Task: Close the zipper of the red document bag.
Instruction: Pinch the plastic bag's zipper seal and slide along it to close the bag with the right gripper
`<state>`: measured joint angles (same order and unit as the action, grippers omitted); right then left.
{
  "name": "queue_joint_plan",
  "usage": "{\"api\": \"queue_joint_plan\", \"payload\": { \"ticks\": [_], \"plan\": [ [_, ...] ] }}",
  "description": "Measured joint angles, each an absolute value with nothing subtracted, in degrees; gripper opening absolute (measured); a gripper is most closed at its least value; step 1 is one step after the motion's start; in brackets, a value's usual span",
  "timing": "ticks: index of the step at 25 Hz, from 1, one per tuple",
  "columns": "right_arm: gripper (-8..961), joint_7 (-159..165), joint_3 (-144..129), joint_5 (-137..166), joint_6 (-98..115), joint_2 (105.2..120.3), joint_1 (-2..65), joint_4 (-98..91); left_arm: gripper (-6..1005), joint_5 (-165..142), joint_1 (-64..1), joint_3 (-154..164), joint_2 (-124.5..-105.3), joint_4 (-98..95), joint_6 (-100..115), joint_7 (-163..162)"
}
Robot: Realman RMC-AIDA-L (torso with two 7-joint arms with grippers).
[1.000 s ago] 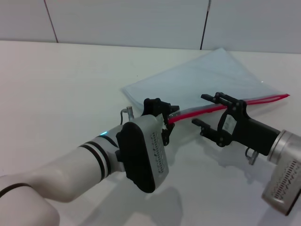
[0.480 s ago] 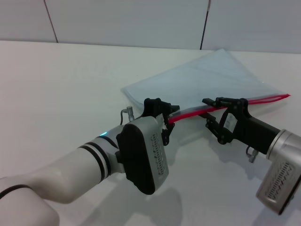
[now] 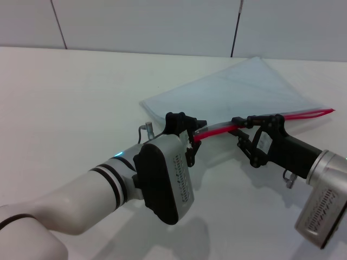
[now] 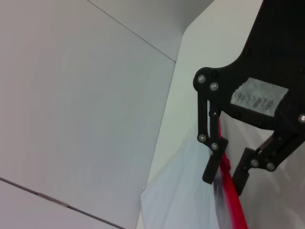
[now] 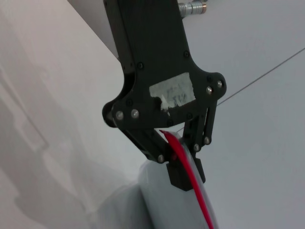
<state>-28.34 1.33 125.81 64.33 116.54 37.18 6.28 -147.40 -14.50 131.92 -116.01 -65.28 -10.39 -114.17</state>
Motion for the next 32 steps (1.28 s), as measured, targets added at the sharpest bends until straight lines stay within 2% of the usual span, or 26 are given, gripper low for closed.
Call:
{"api": "queue_joint_plan", "payload": {
  "ticks": [13, 16, 32],
  "plan": [
    [127, -29.59, 1.33, 125.69, 64.33, 116.59, 37.01, 6.33, 54, -147.39, -14.50, 131.92, -116.01, -65.29, -10.38, -114.17],
    [74, -31.00, 1.70, 125.61, 64.32, 116.63, 36.65, 6.39, 54, -147.39, -14.50, 131.92, -116.02, -65.27, -10.37, -114.17],
    [60, -31.28, 21.48, 125.53, 57.59, 116.56, 34.49, 2.52, 55, -147.04, -14.46, 132.45, -116.00, -65.22, -10.35, -114.17]
  ]
}}
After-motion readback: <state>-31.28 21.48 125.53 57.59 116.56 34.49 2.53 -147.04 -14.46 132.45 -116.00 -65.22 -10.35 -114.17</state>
